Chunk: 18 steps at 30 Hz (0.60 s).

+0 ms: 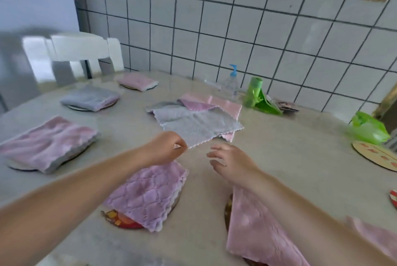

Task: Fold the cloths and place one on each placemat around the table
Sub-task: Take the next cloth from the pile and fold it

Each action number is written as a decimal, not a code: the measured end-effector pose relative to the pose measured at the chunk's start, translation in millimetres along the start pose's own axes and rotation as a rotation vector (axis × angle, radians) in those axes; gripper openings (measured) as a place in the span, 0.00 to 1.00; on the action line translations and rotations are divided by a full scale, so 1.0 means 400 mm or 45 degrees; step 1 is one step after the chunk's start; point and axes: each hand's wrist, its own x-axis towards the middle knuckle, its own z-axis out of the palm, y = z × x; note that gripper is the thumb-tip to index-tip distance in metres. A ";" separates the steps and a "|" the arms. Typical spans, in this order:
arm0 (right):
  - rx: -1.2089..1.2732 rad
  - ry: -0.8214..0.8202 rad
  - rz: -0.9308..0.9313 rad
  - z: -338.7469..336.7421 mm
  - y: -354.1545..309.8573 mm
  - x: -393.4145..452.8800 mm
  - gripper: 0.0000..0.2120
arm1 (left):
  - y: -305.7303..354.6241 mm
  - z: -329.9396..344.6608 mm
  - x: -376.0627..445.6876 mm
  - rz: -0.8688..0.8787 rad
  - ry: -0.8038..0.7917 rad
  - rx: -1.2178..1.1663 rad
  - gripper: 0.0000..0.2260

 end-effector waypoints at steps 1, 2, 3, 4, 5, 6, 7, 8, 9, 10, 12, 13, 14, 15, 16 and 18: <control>-0.011 -0.042 -0.030 0.015 -0.021 0.030 0.16 | -0.029 -0.009 -0.001 -0.022 -0.017 0.076 0.20; -0.020 -0.081 -0.053 0.027 -0.043 0.054 0.16 | -0.057 -0.016 -0.001 -0.042 -0.022 0.151 0.19; -0.028 -0.114 -0.071 0.039 -0.060 0.075 0.17 | -0.081 -0.022 0.000 -0.054 -0.016 0.214 0.18; -0.043 -0.139 -0.083 0.050 -0.076 0.094 0.17 | -0.102 -0.026 0.003 -0.051 0.005 0.241 0.19; -0.054 -0.156 -0.093 0.060 -0.088 0.111 0.18 | -0.116 -0.028 0.005 -0.044 0.028 0.235 0.20; -0.058 -0.165 -0.093 0.070 -0.097 0.126 0.18 | -0.130 -0.026 0.010 -0.038 0.050 0.216 0.22; -0.055 -0.154 -0.088 0.082 -0.101 0.140 0.18 | -0.140 -0.021 0.015 -0.040 0.067 0.202 0.23; -0.061 -0.132 -0.072 0.093 -0.102 0.151 0.19 | -0.153 -0.011 0.022 -0.037 0.081 0.194 0.25; -0.068 -0.096 -0.064 0.106 -0.100 0.159 0.21 | -0.164 0.000 0.027 -0.027 0.086 0.189 0.28; -0.069 -0.048 -0.066 0.120 -0.096 0.164 0.24 | -0.172 0.008 0.030 -0.025 0.080 0.179 0.29; -0.057 0.033 -0.057 0.143 -0.085 0.162 0.32 | -0.178 0.016 0.030 -0.049 0.049 0.185 0.24; -0.055 0.067 -0.054 0.151 -0.080 0.159 0.33 | -0.177 0.018 0.032 -0.051 0.031 0.211 0.21; -0.037 0.101 -0.051 0.156 -0.077 0.156 0.33 | -0.176 0.019 0.035 -0.044 0.021 0.237 0.20; 0.003 0.144 -0.051 0.157 -0.076 0.153 0.31 | -0.174 0.019 0.035 -0.031 0.008 0.264 0.21; 0.058 0.187 -0.041 0.155 -0.077 0.150 0.28 | -0.173 0.020 0.035 -0.017 -0.003 0.286 0.21; 0.161 0.248 -0.018 0.149 -0.080 0.144 0.21 | -0.176 0.024 0.035 -0.015 -0.010 0.270 0.21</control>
